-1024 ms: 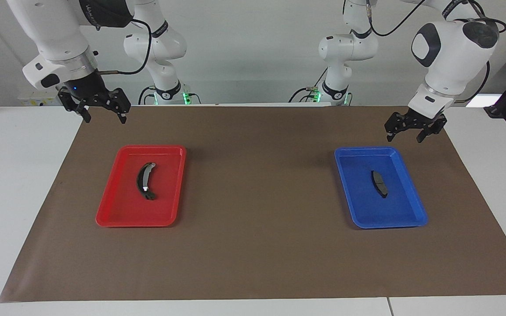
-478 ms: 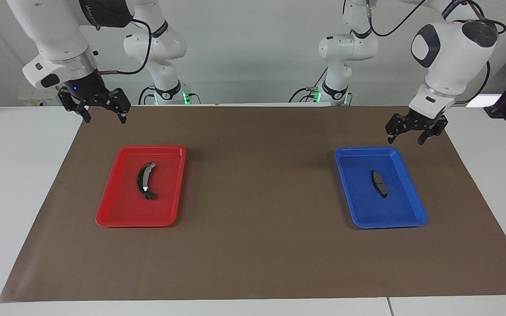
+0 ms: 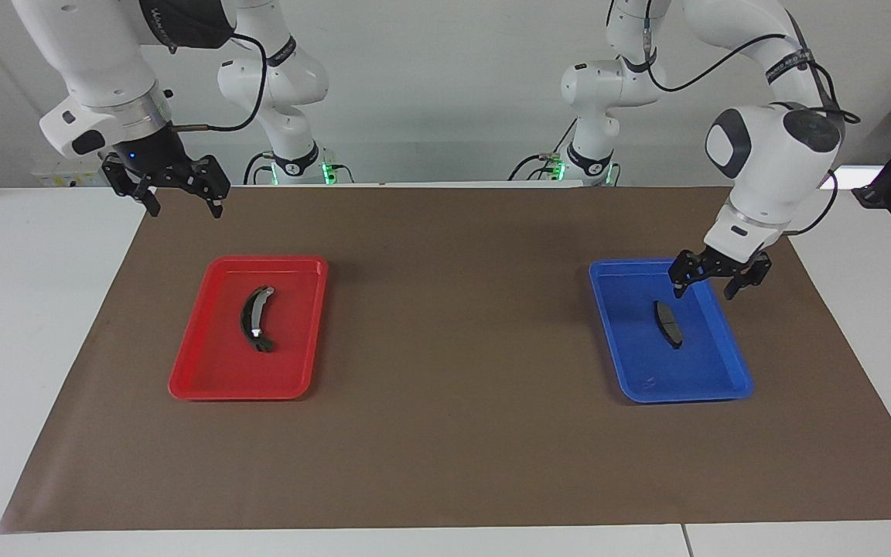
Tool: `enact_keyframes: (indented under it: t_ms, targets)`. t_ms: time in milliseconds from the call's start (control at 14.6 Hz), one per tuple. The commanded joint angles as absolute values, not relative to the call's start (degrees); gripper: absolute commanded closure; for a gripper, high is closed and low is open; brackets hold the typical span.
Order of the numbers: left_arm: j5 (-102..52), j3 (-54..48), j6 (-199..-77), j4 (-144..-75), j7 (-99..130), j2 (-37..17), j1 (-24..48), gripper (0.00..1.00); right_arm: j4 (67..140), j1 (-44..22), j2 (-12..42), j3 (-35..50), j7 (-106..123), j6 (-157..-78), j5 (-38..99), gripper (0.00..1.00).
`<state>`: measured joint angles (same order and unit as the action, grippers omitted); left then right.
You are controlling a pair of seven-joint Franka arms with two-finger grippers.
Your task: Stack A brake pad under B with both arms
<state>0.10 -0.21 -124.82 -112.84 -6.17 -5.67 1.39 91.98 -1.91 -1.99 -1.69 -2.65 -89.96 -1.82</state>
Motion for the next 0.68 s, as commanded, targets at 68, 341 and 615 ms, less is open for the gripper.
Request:
enact_keyframes:
  t_ms: [68, 341, 615]
  targets:
    - [0.8, -0.4, -133.4, -116.6, -6.2, -9.8, 0.0, 0.03, 93.6, -1.5, -3.2, -1.5, -1.6, -90.8, -1.7, 0.0]
    - [0.8, -0.4, -138.4, -123.5, -5.7, -9.9, -0.8, 0.1, 93.6, -1.5, -3.3, -1.5, -1.5, -90.5, -1.8, 0.0]
    - [0.8, -0.4, -138.3, -125.0, -5.6, -10.7, -0.8, 0.31, 93.6, -1.5, -3.3, -1.5, -1.4, -90.5, -1.7, 0.0]
